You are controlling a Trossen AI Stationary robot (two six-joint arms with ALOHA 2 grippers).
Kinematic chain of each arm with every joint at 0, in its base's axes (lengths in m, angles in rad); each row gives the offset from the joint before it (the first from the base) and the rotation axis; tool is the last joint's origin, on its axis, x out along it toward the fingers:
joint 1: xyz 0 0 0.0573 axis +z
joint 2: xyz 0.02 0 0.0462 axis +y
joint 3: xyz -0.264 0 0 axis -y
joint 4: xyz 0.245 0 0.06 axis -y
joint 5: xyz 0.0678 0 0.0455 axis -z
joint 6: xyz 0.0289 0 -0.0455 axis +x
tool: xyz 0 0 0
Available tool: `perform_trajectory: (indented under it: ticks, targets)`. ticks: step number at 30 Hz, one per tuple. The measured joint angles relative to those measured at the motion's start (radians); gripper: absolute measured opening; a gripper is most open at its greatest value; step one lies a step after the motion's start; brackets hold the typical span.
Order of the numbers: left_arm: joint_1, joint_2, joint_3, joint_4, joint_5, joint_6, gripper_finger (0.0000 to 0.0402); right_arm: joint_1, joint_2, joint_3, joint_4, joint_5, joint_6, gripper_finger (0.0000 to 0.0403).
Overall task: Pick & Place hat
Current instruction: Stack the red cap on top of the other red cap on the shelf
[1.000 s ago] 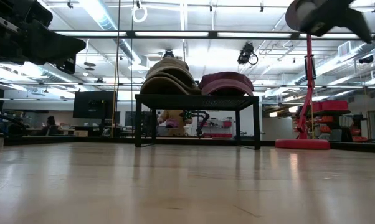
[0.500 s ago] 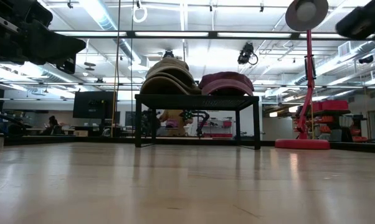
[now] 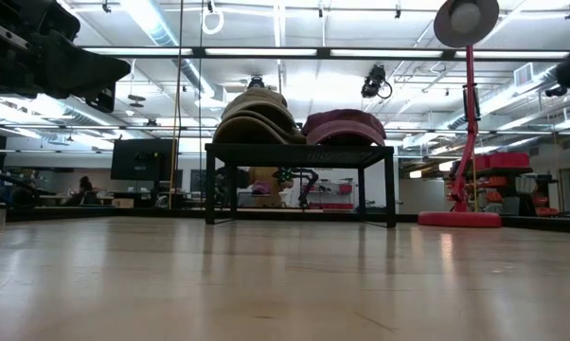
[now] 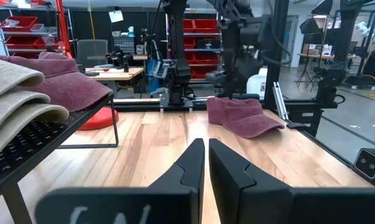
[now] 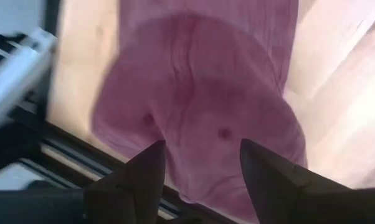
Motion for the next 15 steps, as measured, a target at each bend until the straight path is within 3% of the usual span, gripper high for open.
perform_trajectory:
  ticks: [9,15]
  targets:
    - [0.000,0.000,0.000,0.000,0.000,0.000,0.0030,0.117,0.000,-0.037,0.018,0.094,0.013,0.0206]
    - [0.000,0.000,0.000,0.000,0.000,0.000,0.0030,0.199,0.000,-0.037,0.076,0.102,0.070,0.0206]
